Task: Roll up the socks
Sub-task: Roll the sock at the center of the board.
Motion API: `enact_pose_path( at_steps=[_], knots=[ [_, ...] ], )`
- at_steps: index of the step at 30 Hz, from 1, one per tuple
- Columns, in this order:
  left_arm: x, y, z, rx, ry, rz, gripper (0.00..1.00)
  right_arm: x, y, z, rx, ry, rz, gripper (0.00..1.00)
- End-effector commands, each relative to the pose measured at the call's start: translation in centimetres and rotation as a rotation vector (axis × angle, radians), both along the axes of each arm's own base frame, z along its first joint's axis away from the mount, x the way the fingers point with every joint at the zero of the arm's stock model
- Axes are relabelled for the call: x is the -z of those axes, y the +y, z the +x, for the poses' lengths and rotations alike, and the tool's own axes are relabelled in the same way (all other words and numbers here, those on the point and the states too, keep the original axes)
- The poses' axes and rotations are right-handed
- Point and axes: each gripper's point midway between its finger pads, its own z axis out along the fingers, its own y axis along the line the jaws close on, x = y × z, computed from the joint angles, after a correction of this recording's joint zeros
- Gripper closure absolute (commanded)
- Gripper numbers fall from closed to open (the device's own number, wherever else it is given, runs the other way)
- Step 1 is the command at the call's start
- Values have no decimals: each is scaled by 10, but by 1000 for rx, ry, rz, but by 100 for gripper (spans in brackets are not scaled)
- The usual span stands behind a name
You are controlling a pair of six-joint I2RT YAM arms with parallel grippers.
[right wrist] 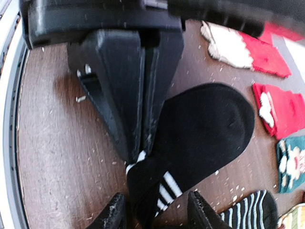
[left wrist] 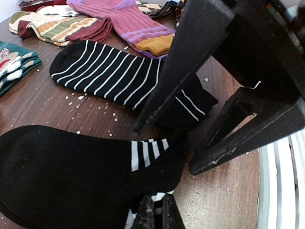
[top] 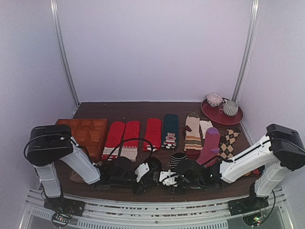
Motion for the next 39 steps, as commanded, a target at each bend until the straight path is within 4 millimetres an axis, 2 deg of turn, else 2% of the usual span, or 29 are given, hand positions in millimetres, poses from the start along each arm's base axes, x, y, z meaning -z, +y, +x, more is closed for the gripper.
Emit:
enact_pose_path(
  at_steps=[1, 7, 10, 16, 21, 27, 30, 32, 38, 39],
  knots=[
    [93, 71, -44, 35, 214, 369, 100, -14, 8, 5, -17, -85, 46, 58],
    [94, 72, -44, 33, 217, 374, 100, -1, 16, -4, -77, -47, 11, 69],
    [94, 72, -44, 33, 217, 375, 100, 12, 15, -5, -81, -25, -22, 70],
    [94, 72, -44, 36, 219, 374, 100, 16, 17, -4, -67, -17, -23, 72],
    [94, 71, -44, 41, 214, 372, 100, 20, 17, 0, -41, -2, -37, 80],
    [89, 70, -40, 31, 189, 360, 98, 46, 8, 6, 51, 161, -97, 93],
    [79, 73, -32, -5, 138, 344, 91, 53, 0, 6, 113, 289, -106, 95],
    [66, 75, -24, -37, 88, 320, 80, 57, -7, 4, 162, 373, -111, 95],
    [23, 76, -7, -89, -89, 253, 76, 62, -16, -8, 285, 583, -209, 95],
    [17, 76, -7, -83, -115, 241, 70, 63, -19, -10, 312, 621, -225, 95]
  ],
)
